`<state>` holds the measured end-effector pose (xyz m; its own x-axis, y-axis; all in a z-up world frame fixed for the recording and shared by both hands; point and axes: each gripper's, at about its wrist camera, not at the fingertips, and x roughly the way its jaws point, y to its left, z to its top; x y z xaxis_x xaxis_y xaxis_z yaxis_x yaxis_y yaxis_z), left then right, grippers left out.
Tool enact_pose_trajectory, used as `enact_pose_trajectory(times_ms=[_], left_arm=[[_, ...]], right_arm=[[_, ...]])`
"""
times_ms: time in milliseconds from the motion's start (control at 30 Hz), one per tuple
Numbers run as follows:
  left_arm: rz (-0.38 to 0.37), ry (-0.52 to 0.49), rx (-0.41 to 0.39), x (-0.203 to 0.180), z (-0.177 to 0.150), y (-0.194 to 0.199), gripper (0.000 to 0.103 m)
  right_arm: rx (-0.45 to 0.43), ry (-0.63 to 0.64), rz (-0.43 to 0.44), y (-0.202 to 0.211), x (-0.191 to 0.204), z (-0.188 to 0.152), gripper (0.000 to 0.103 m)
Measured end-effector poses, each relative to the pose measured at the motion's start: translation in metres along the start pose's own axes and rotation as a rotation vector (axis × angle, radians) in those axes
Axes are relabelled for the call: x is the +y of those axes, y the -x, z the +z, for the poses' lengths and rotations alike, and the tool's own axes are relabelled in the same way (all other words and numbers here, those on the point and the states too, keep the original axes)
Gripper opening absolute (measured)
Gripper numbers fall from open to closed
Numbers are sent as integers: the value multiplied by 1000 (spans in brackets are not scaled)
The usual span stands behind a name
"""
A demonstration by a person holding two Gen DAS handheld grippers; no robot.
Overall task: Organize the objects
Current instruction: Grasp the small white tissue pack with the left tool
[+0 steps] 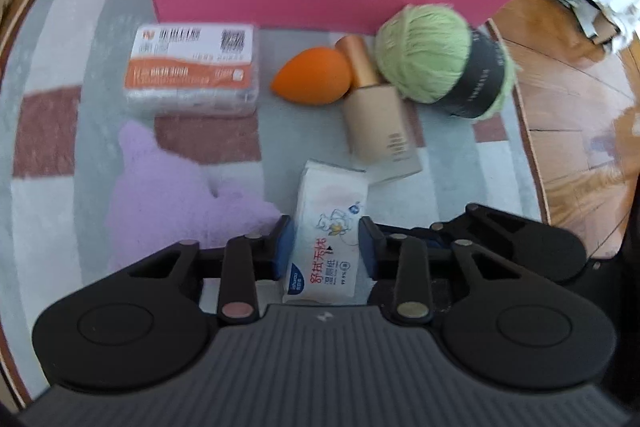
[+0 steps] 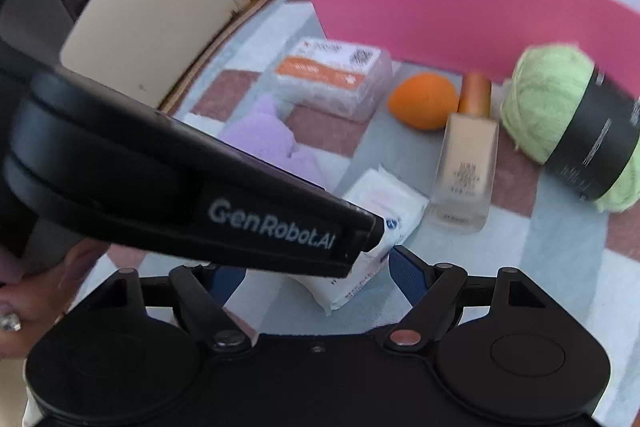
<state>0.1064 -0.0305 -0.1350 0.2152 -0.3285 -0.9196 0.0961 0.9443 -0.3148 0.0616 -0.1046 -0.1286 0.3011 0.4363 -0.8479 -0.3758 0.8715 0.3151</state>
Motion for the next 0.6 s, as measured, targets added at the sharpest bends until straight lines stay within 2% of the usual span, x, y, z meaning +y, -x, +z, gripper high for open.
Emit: enact_pose_trajectory(times_ms=[67,133,267,300,333,467,533,600], left_arm=[[7,13,-8,3,-2,-3,23],[-22,56,-9,8,-4,-3,22],[-98,159,14,19,-11,-3,19],[-106,177,18,20,-14,-3,19],[-104,184,13,19,-17,-3,19],[-96,209,-22,17,-24,-7,22],[-98,218,-36,16,-26,-8,24],[-101,217,-40,20,-26,-6,25]], right_arm=[[30,11,-47,-7,2,-3,78],[4,69,-65,-4,6,-7,60],[-6,89,-75,7,6,-16,51],[-7,89,-76,10,5,-20,44],[-3,99,-77,13,5,-25,43],[18,76,-73,13,1,-35,45],[5,43,-53,11,-1,-35,56],[-6,30,-36,5,-2,-28,62]])
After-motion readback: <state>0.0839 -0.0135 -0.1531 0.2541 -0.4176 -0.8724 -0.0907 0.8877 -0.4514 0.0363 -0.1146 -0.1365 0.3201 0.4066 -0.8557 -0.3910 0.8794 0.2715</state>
